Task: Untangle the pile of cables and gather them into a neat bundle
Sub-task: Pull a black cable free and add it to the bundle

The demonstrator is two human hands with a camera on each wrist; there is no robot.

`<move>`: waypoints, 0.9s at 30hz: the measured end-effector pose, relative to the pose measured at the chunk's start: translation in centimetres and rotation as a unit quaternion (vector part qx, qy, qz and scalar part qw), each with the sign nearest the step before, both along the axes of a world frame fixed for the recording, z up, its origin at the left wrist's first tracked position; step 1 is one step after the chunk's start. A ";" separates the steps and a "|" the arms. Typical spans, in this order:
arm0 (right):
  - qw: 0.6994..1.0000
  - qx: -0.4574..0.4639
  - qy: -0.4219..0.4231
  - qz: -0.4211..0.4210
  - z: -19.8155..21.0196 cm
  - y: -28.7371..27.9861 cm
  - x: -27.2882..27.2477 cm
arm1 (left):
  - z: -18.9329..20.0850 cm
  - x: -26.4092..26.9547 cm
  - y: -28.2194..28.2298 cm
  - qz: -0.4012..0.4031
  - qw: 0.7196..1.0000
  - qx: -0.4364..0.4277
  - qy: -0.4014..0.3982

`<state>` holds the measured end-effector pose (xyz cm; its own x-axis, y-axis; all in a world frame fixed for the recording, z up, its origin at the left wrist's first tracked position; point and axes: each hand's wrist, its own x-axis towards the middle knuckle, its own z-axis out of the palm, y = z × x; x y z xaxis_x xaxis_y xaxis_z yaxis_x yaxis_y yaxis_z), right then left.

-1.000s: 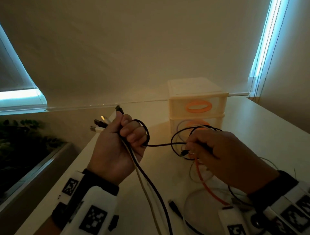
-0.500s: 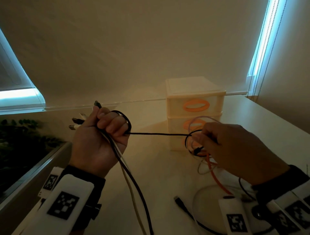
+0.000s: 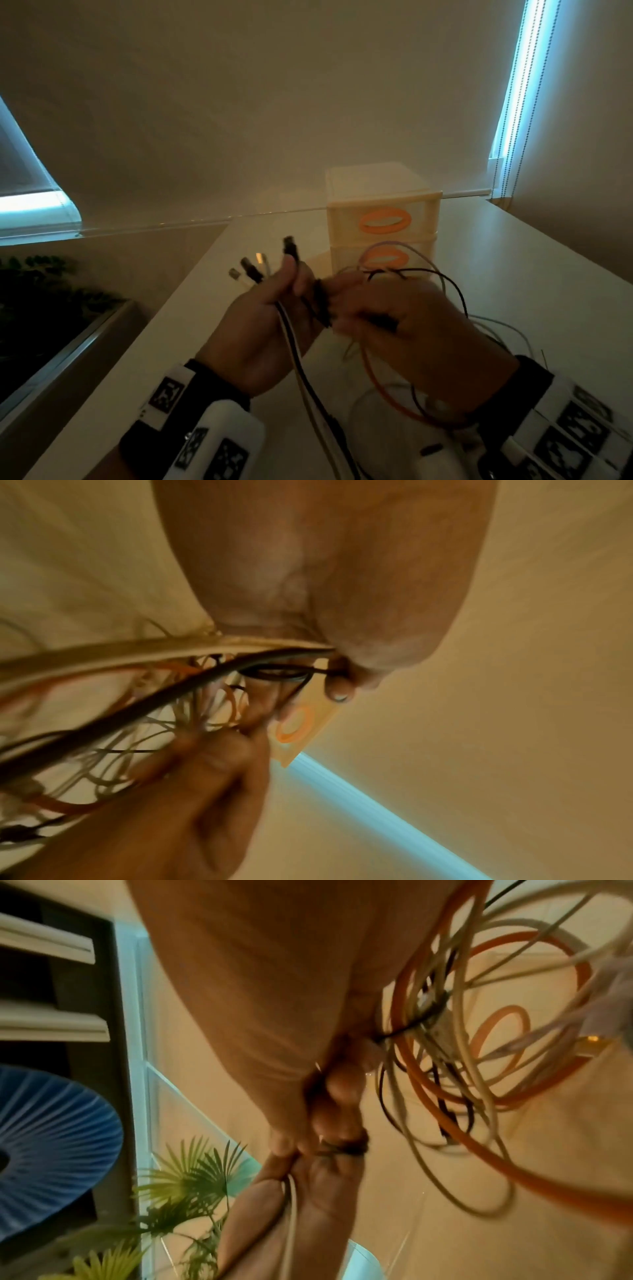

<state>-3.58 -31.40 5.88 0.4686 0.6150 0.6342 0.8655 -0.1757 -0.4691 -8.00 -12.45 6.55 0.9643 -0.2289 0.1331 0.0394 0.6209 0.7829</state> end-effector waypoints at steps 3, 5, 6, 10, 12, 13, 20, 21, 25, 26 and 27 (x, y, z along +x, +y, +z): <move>0.990 -0.138 0.039 -0.001 -0.8 0.2 0.1 | 0.7 0.1 0.6 0.111 0.991 -0.067 0.036; 0.990 -0.119 0.051 -0.056 -0.8 0.1 0.1 | 0.7 0.2 0.8 0.139 0.986 -0.081 0.040; 0.990 -0.106 0.032 -0.082 -0.8 0.0 0.1 | 0.7 0.3 0.8 0.139 0.986 -0.086 0.039; 0.987 -0.145 0.015 -0.069 -1.3 0.2 0.1 | 0.4 0.3 1.1 0.115 0.989 -0.089 0.034; 0.983 -0.171 0.023 -0.058 -1.7 0.1 0.6 | 0.4 0.4 1.4 0.112 0.989 -0.090 0.033; 0.982 -0.178 0.017 -0.065 -1.8 0.0 1.0 | 0.3 0.4 1.5 0.114 0.989 -0.091 0.035; 0.952 -0.250 -0.025 -0.172 -0.3 -1.9 1.7 | 0.7 0.3 2.3 0.120 0.987 -0.100 0.032; 0.951 -0.250 -0.013 -0.184 -0.1 -2.2 1.8 | 0.8 0.3 2.6 0.122 0.987 -0.104 0.029; 0.946 -0.237 -0.003 -0.223 0.3 -2.9 2.2 | 1.3 0.0 3.6 0.129 0.984 -0.122 0.010; 0.943 -0.236 -0.001 -0.233 0.4 -3.1 2.3 | 1.6 0.0 3.9 0.131 0.983 -0.132 -0.002; 0.942 -0.234 0.002 -0.242 0.5 -3.2 2.4 | 1.8 -0.1 4.3 0.132 0.981 -0.142 -0.014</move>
